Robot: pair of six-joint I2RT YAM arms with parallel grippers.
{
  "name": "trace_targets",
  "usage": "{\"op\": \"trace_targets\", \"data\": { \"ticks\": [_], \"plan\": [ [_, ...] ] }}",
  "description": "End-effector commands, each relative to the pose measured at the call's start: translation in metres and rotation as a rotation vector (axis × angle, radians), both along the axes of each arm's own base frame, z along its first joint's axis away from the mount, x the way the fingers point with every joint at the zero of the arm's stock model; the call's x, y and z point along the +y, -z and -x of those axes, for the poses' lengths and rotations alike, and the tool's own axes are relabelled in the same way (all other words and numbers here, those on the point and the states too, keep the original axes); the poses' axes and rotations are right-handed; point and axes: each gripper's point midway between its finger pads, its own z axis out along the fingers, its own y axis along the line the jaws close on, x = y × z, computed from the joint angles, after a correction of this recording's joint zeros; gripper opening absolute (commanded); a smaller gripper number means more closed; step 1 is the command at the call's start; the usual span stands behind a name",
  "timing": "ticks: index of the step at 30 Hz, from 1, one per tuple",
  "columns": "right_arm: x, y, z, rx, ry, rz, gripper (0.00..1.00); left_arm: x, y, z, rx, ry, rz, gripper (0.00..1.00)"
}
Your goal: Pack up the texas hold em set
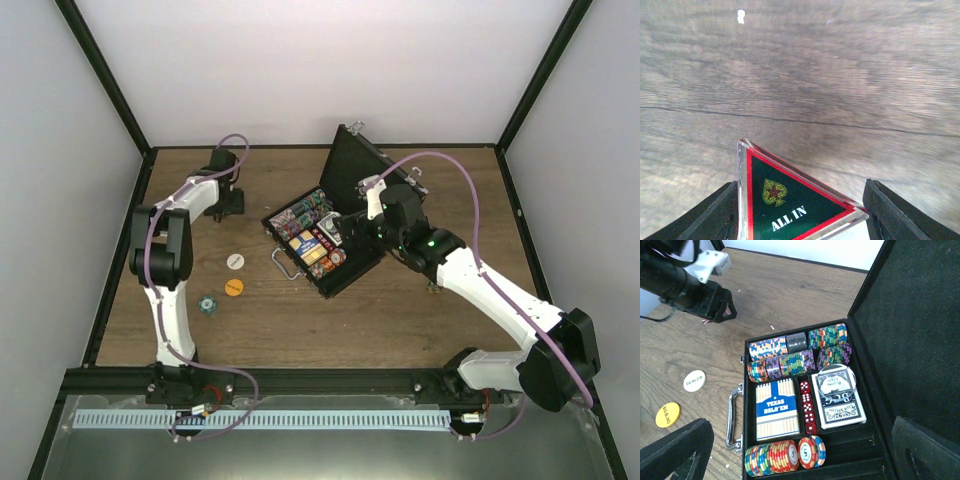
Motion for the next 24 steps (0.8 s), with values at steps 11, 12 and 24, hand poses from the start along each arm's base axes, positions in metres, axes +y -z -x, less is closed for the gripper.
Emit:
{"op": "trace_targets", "data": {
  "ticks": [11, 12, 24],
  "plan": [
    [-0.010, -0.025, -0.003, -0.081, 0.042, -0.022, 1.00, -0.130, -0.105, 0.063, -0.114, 0.272, -0.082, 0.56],
    [-0.011, -0.027, -0.002, -0.089, 0.044, -0.025, 1.00, -0.142, -0.104, 0.070, -0.109, 0.288, -0.064, 0.56],
    [-0.021, -0.045, 0.002, -0.138, 0.074, -0.046, 1.00, -0.272, -0.063, 0.111, -0.061, 0.413, 0.161, 0.57]
  ]
}}
